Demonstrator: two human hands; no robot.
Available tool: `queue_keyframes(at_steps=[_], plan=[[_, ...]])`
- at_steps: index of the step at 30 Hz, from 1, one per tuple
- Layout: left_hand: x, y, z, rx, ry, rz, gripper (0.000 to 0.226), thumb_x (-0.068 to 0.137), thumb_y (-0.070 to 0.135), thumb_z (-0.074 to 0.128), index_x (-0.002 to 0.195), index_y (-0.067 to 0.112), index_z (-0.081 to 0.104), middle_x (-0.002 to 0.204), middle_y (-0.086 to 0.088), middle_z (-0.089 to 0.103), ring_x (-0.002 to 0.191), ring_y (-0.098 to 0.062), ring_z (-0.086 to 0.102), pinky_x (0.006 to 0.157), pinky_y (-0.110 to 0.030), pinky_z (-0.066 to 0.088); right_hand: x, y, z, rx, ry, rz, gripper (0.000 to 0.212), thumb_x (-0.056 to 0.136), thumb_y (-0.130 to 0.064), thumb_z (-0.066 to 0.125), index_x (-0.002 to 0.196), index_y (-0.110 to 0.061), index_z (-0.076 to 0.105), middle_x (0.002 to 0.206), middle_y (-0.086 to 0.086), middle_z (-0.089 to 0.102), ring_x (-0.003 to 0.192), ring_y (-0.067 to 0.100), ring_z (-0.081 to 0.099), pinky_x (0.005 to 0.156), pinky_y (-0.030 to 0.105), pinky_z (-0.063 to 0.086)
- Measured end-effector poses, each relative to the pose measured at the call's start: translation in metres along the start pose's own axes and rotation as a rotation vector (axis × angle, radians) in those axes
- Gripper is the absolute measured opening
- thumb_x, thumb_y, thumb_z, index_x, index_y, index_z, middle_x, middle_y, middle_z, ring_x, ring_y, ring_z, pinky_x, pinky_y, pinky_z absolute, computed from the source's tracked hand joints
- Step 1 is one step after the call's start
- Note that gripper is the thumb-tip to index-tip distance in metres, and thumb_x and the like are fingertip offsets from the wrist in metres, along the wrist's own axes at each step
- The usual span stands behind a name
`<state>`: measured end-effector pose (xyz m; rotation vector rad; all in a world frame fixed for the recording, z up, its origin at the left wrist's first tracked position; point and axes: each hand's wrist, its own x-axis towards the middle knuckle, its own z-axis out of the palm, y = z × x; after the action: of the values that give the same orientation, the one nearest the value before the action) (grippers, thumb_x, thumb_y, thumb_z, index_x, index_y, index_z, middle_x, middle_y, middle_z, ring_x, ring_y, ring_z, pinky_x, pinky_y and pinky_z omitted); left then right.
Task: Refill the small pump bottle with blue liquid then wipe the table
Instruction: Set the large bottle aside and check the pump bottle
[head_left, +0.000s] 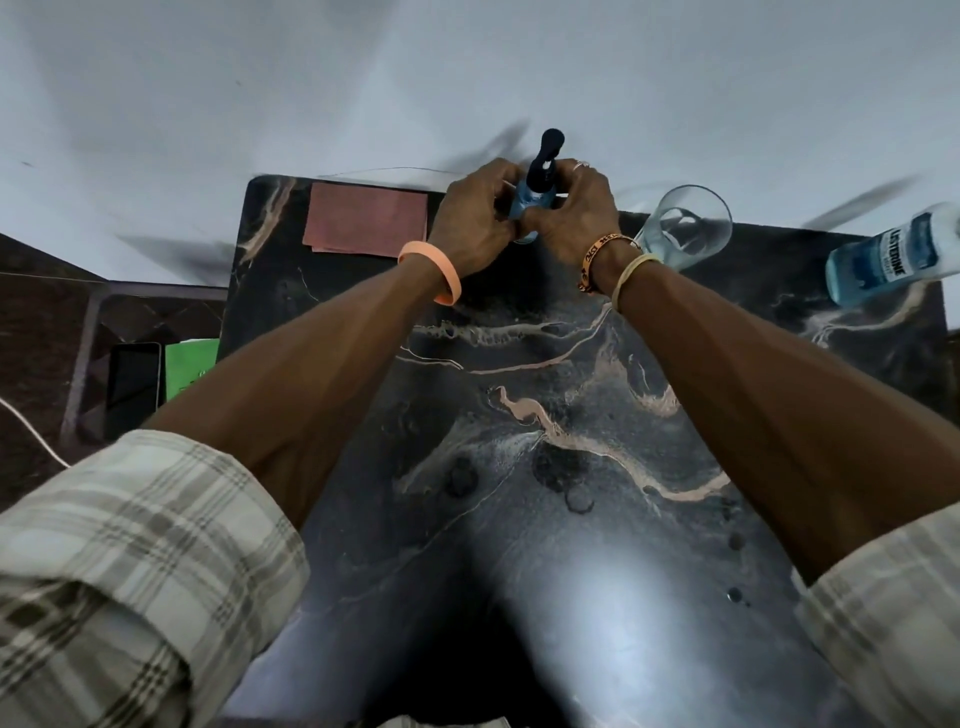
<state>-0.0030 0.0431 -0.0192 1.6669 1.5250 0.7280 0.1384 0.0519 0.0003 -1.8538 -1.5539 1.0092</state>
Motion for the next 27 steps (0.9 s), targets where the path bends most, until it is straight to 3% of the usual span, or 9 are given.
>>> queue_keyframes(at_steps=[2,7,16,20,24,27], plan=[[0.001,-0.003,0.002,0.018,-0.005,-0.006,0.041,0.077,0.025,0.080,0.112,0.019,0.061,0.096,0.010,0.070,0.086,-0.011,0.068,0.073,-0.014,0.052,0.003,0.003,0.002,-0.032,-0.002,0.002,0.047,0.062,-0.007,0.079,0.108,-0.009,0.069,0.103,0.003,0.070,0.094,0.020,0.067,0.084,0.037,0.056],[0.003,-0.007,0.008,0.005,-0.019,-0.017,0.040,0.080,0.023,0.079,0.115,0.015,0.061,0.103,0.002,0.073,0.091,-0.015,0.069,0.084,-0.036,0.057,0.008,0.009,0.005,-0.067,0.001,0.001,0.037,0.065,-0.009,0.078,0.100,-0.008,0.067,0.097,0.003,0.068,0.090,0.020,0.066,0.079,0.034,0.056],[0.009,-0.012,0.013,-0.042,0.030,-0.041,0.038,0.076,0.019,0.079,0.109,0.014,0.060,0.096,-0.001,0.073,0.086,-0.020,0.070,0.080,-0.042,0.057,0.012,0.004,0.004,-0.086,0.007,-0.016,0.041,0.066,-0.009,0.074,0.107,-0.009,0.069,0.099,0.001,0.066,0.094,0.018,0.063,0.082,0.032,0.054],[0.009,-0.014,0.015,-0.076,0.044,-0.034,0.037,0.077,0.020,0.079,0.107,0.012,0.059,0.092,0.001,0.072,0.082,-0.014,0.070,0.077,-0.035,0.058,0.010,0.005,0.004,-0.077,0.006,-0.017,0.040,0.065,-0.008,0.075,0.105,-0.010,0.069,0.096,-0.002,0.065,0.091,0.017,0.062,0.079,0.030,0.054],[0.010,-0.016,0.016,-0.076,0.042,-0.013,0.035,0.075,0.018,0.079,0.102,0.019,0.056,0.084,0.012,0.066,0.073,0.003,0.064,0.069,-0.022,0.055,0.009,0.005,0.005,-0.086,0.032,-0.030,0.035,0.065,-0.012,0.075,0.100,-0.014,0.068,0.090,-0.005,0.062,0.084,0.014,0.060,0.069,0.022,0.046],[0.009,-0.018,0.017,-0.077,0.045,-0.008,0.037,0.074,0.017,0.079,0.103,0.015,0.057,0.088,0.007,0.068,0.077,-0.005,0.066,0.070,-0.025,0.057,0.008,0.006,0.007,-0.110,0.033,-0.047,0.035,0.066,-0.012,0.075,0.100,-0.014,0.068,0.090,-0.005,0.062,0.083,0.015,0.060,0.071,0.026,0.050]])
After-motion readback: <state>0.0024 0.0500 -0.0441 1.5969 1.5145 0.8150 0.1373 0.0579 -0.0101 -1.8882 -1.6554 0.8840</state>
